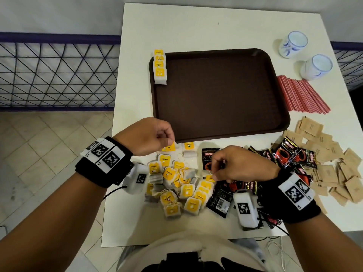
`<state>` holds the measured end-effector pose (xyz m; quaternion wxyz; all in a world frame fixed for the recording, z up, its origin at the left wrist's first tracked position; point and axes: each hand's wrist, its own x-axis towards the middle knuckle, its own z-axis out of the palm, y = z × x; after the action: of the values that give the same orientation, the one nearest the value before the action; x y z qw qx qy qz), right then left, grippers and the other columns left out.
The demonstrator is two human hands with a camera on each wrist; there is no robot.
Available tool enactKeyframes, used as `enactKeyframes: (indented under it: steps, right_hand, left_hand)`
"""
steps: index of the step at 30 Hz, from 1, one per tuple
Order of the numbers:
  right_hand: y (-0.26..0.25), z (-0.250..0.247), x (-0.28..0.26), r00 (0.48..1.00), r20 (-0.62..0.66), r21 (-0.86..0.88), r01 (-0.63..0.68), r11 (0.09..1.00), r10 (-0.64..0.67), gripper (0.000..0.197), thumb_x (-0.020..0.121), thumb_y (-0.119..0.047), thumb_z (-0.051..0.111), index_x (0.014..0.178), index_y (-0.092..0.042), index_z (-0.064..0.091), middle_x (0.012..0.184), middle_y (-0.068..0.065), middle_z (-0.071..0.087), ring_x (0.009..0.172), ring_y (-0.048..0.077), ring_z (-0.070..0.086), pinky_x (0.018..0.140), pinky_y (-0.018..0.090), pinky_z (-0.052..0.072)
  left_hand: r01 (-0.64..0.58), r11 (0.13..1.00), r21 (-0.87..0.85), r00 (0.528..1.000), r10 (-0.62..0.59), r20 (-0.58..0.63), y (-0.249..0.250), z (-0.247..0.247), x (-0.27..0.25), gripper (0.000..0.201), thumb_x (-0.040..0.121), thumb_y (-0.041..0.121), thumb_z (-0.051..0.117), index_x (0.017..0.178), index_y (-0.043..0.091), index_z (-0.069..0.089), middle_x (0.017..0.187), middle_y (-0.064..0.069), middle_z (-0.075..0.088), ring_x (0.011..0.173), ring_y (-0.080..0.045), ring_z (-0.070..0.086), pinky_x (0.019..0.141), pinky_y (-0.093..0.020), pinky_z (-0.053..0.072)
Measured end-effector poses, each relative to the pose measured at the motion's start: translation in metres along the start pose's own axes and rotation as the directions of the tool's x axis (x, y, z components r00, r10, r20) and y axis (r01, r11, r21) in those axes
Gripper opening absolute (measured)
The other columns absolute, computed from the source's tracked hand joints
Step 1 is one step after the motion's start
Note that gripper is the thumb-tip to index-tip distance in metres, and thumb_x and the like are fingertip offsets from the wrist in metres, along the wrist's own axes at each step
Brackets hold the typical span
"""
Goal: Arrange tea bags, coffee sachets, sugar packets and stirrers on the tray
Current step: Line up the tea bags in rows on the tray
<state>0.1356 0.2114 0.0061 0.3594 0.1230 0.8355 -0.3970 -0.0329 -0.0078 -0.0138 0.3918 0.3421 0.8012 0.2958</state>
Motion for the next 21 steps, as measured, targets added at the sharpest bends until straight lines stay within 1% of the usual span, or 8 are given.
enactKeyframes:
  steps: [4, 7, 11, 14, 16, 18, 20, 21]
  right_hand:
    - [0.001, -0.002, -0.001, 0.997, -0.077, 0.143, 0.006, 0.990, 0.005, 0.004, 0.088, -0.007, 0.065, 0.085, -0.007, 0.063, 0.063, 0.000, 0.071, 0.054, 0.016, 0.069, 0.053, 0.032, 0.052]
    - [0.003, -0.003, 0.002, 0.990, -0.139, 0.259, 0.041, 0.965, -0.005, 0.005, 0.089, 0.003, 0.060, 0.086, -0.001, 0.057, 0.067, 0.014, 0.071, 0.060, 0.024, 0.073, 0.059, 0.040, 0.058]
    - [0.002, -0.005, 0.010, 0.985, -0.173, 0.355, 0.075, 0.932, -0.013, 0.007, 0.090, 0.000, 0.067, 0.092, -0.001, 0.060, 0.074, 0.018, 0.072, 0.071, 0.027, 0.075, 0.068, 0.041, 0.062]
    - [0.003, -0.004, 0.016, 0.986, -0.168, 0.357, 0.081, 0.931, -0.022, 0.010, 0.087, -0.001, 0.070, 0.094, -0.004, 0.064, 0.076, 0.015, 0.074, 0.070, 0.025, 0.073, 0.072, 0.042, 0.062]
    - [0.004, -0.005, 0.020, 0.979, -0.203, 0.287, 0.082, 0.955, -0.023, 0.007, 0.087, -0.009, 0.072, 0.089, -0.011, 0.066, 0.072, 0.011, 0.074, 0.064, 0.020, 0.071, 0.068, 0.040, 0.060]
    - [0.001, -0.008, 0.025, 0.970, -0.241, 0.237, 0.076, 0.969, -0.017, 0.009, 0.087, -0.018, 0.074, 0.086, -0.015, 0.065, 0.068, 0.008, 0.074, 0.056, 0.015, 0.068, 0.056, 0.033, 0.056]
    - [-0.003, -0.012, 0.032, 0.966, -0.257, 0.278, 0.084, 0.957, -0.010, 0.012, 0.088, -0.016, 0.073, 0.088, -0.011, 0.062, 0.067, 0.013, 0.073, 0.051, 0.010, 0.065, 0.049, 0.026, 0.050]
    - [-0.005, -0.014, 0.037, 0.964, -0.265, 0.301, 0.097, 0.949, -0.014, 0.012, 0.089, -0.013, 0.072, 0.088, -0.009, 0.061, 0.068, 0.014, 0.072, 0.052, 0.013, 0.066, 0.049, 0.026, 0.050]
  left_hand:
    - [0.001, 1.000, -0.029, 1.000, -0.001, -0.010, 0.002, -0.003, 0.005, 0.007, 0.095, 0.014, 0.059, 0.089, 0.018, 0.059, 0.070, -0.001, 0.072, 0.062, -0.010, 0.070, 0.065, -0.029, 0.050]
    - [0.011, 1.000, -0.029, 0.999, -0.013, -0.048, 0.001, -0.007, 0.013, 0.007, 0.096, 0.014, 0.058, 0.091, 0.019, 0.058, 0.071, -0.001, 0.073, 0.067, -0.009, 0.072, 0.059, -0.022, 0.045]
    - [0.024, 0.999, 0.026, 0.995, -0.021, -0.094, -0.004, -0.018, 0.024, 0.012, 0.086, 0.020, 0.072, 0.094, 0.025, 0.065, 0.078, 0.007, 0.073, 0.075, -0.006, 0.069, 0.070, -0.028, 0.054]
    - [0.033, 0.998, 0.056, 0.987, -0.024, -0.161, -0.007, -0.027, 0.034, 0.020, 0.077, 0.018, 0.081, 0.091, 0.028, 0.071, 0.083, 0.011, 0.071, 0.077, -0.003, 0.065, 0.072, -0.023, 0.051]
    - [0.025, 0.996, 0.087, 0.980, -0.007, -0.200, -0.008, -0.032, 0.042, 0.015, 0.077, 0.019, 0.081, 0.087, 0.028, 0.074, 0.081, 0.011, 0.071, 0.075, -0.002, 0.064, 0.071, -0.023, 0.049]
    - [0.013, 0.998, 0.066, 0.975, 0.002, -0.221, -0.013, -0.040, 0.051, 0.011, 0.077, 0.021, 0.080, 0.085, 0.026, 0.075, 0.080, 0.009, 0.072, 0.075, -0.005, 0.067, 0.074, -0.029, 0.054]
    - [0.006, 0.999, 0.036, 0.970, 0.003, -0.243, -0.017, -0.048, 0.061, 0.009, 0.076, 0.022, 0.080, 0.083, 0.025, 0.075, 0.080, 0.007, 0.073, 0.077, -0.010, 0.068, 0.079, -0.035, 0.057]
    - [0.004, 0.999, 0.041, 0.965, 0.007, -0.263, -0.018, -0.052, 0.066, 0.008, 0.076, 0.022, 0.080, 0.082, 0.025, 0.075, 0.080, 0.007, 0.073, 0.076, -0.010, 0.068, 0.078, -0.036, 0.057]
